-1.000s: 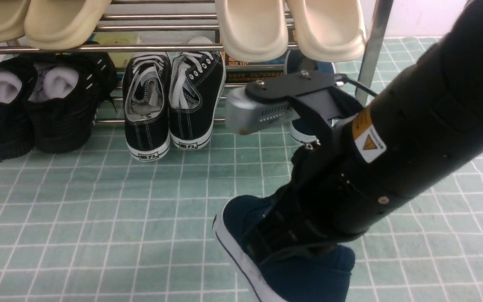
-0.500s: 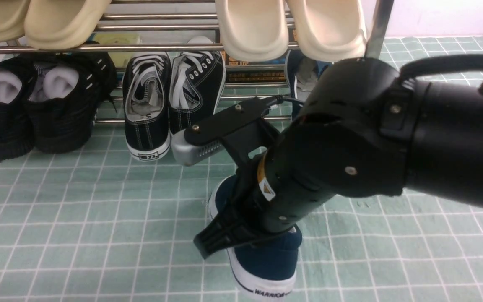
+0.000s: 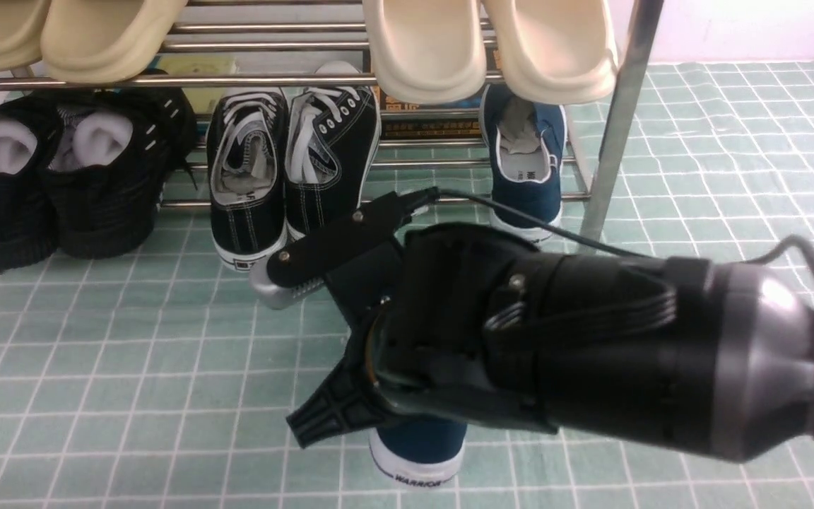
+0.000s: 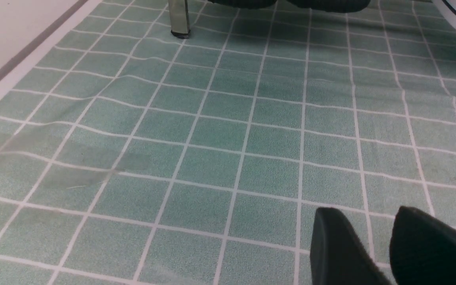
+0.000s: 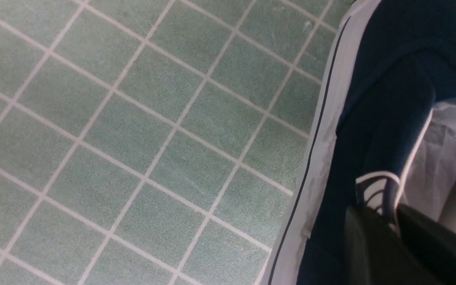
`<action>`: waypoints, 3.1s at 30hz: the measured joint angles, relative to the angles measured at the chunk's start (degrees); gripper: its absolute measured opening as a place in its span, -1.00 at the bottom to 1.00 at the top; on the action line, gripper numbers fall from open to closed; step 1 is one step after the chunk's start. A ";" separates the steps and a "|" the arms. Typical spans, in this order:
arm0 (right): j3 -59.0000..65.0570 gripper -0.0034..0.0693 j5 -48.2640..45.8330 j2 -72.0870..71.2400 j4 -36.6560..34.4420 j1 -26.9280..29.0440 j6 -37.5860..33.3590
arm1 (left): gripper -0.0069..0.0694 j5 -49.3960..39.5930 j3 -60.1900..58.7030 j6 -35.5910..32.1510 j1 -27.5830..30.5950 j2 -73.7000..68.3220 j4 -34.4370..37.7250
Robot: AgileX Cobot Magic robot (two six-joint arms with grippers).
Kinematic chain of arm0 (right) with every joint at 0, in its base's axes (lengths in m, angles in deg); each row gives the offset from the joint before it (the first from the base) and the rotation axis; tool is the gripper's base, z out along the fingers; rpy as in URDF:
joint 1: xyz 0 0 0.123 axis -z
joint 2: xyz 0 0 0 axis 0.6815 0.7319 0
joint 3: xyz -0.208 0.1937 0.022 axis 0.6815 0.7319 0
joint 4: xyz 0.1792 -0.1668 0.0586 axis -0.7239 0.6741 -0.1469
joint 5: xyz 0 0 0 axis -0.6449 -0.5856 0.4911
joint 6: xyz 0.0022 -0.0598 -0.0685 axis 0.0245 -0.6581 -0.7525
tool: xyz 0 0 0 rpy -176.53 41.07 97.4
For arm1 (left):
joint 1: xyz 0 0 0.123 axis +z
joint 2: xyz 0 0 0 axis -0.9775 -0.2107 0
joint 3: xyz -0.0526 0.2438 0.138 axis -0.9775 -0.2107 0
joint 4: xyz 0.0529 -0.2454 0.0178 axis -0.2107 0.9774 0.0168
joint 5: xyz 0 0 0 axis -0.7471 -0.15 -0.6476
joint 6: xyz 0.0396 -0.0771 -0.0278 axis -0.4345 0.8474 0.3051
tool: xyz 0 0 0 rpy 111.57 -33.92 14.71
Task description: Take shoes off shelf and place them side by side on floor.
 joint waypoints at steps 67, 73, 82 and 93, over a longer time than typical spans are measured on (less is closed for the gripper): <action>-19.82 0.05 9.54 12.87 -13.86 32.34 -35.03 | -0.19 0.00 0.00 0.00 0.00 0.00 0.00; -20.10 -0.72 8.63 12.99 -13.39 32.34 -35.07 | -0.19 0.00 0.00 0.00 0.00 0.00 0.00; -19.82 -0.83 1.79 8.09 -16.59 32.16 -35.07 | -0.19 0.00 0.00 0.00 0.00 0.00 0.00; -19.82 -0.83 -14.56 -3.02 -21.02 28.44 -35.07 | -0.19 0.00 0.00 0.00 0.00 0.00 0.00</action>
